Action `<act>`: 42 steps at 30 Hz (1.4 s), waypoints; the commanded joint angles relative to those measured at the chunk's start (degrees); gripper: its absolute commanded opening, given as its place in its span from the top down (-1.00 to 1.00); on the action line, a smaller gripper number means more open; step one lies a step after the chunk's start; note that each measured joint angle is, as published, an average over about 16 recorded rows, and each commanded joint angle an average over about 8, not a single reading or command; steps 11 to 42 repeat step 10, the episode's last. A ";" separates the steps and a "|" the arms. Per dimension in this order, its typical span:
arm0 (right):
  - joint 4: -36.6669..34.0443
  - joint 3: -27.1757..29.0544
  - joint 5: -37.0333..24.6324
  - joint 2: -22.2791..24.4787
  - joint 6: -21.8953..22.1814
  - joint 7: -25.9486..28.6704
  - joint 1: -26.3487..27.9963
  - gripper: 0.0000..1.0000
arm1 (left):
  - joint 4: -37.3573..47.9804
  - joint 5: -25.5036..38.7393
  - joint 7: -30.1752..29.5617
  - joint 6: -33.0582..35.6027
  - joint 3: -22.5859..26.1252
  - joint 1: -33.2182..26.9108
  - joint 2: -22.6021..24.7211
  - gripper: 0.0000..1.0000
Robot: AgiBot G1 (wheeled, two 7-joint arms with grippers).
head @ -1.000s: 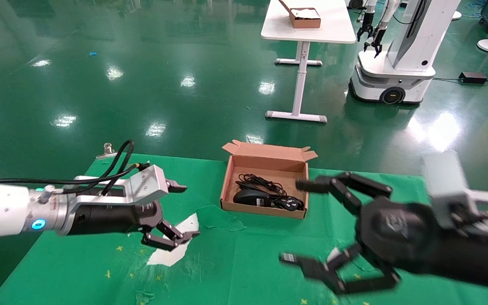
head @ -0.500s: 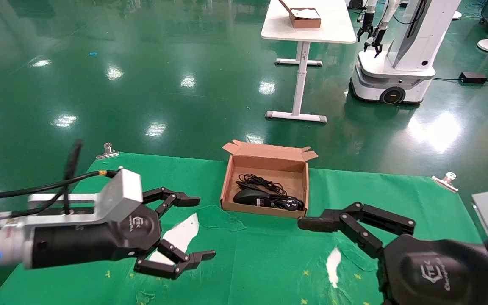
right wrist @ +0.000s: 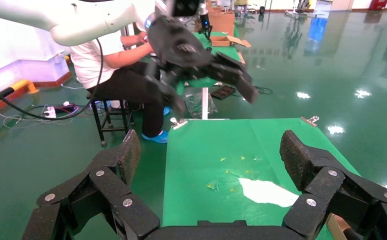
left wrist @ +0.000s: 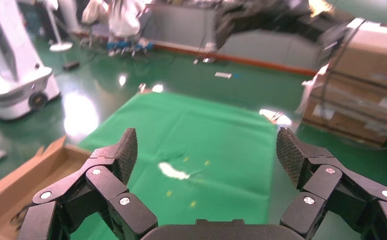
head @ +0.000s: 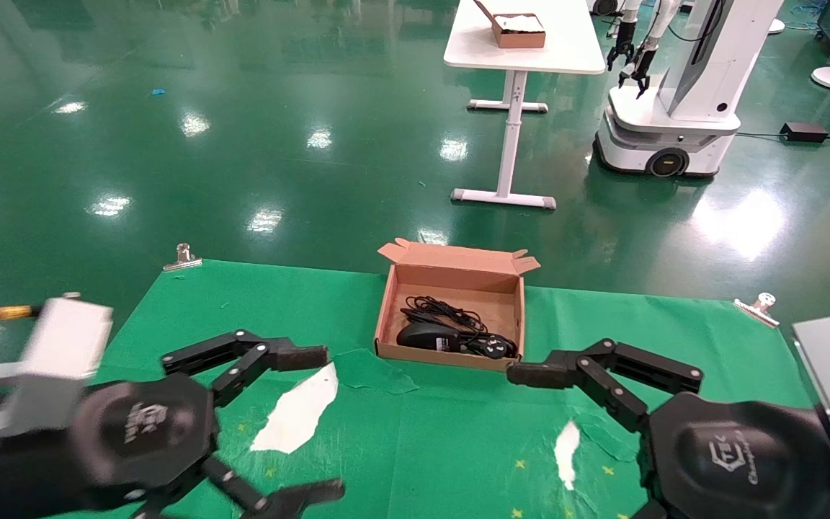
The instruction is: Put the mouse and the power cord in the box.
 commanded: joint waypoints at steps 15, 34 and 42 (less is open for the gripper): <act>0.10 0.03 0.14 0.10 -0.06 -0.01 -0.09 -1.00 | -3.32 -6.21 -0.10 4.68 -7.51 5.59 -2.29 -1.00; 0.10 0.03 0.14 0.10 -0.06 -0.01 -0.09 -1.00 | -3.32 -6.21 -0.10 4.68 -7.51 5.59 -2.29 -1.00; 0.10 0.03 0.14 0.10 -0.06 -0.01 -0.09 -1.00 | -3.32 -6.21 -0.10 4.68 -7.51 5.59 -2.29 -1.00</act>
